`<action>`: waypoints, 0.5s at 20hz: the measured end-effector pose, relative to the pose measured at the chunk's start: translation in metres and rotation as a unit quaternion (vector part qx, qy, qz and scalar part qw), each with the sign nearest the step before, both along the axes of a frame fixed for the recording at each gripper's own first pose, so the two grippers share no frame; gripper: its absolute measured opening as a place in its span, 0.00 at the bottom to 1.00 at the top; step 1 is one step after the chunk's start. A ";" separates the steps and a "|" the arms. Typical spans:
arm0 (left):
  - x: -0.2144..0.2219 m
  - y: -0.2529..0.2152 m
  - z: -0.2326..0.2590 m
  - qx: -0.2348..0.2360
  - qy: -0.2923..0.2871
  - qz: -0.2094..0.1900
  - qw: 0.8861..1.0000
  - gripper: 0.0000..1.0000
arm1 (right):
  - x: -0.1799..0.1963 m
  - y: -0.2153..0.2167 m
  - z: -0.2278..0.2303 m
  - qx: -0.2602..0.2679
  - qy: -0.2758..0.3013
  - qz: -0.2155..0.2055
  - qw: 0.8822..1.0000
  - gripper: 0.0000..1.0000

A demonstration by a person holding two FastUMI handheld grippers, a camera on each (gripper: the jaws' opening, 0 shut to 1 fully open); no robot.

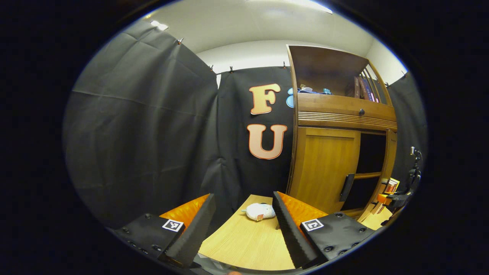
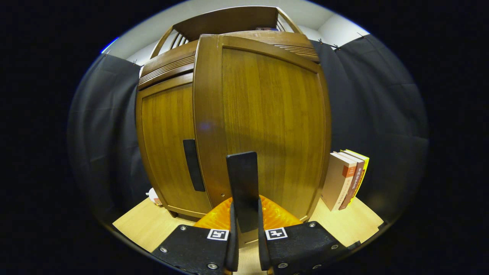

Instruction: Open the right door of the double-door shoe cabinet with the right hand, and open the left door with the left hand.

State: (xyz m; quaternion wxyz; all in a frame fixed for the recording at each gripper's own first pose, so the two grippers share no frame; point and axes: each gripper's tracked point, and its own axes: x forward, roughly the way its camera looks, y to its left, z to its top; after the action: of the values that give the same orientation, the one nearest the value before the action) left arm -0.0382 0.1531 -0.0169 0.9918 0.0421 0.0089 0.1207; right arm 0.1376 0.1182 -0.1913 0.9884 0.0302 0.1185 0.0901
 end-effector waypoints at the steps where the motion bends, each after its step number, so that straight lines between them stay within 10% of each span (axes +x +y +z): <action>1: 0.000 -0.005 0.001 0.002 0.000 -0.004 1.000 0.96 | -0.004 -0.005 0.000 -0.005 -0.002 -0.003 1.000 0.20; 10: 0.008 -0.043 -0.006 -0.010 0.005 -0.037 0.999 0.93 | -0.038 -0.054 0.007 -0.019 0.003 -0.037 0.999 0.19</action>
State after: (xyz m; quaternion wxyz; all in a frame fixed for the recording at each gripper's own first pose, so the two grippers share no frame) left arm -0.0304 0.1102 -0.0226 0.9959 0.0334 0.0134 0.0836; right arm 0.0999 0.0640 -0.1847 0.9911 0.0163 0.1219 0.0507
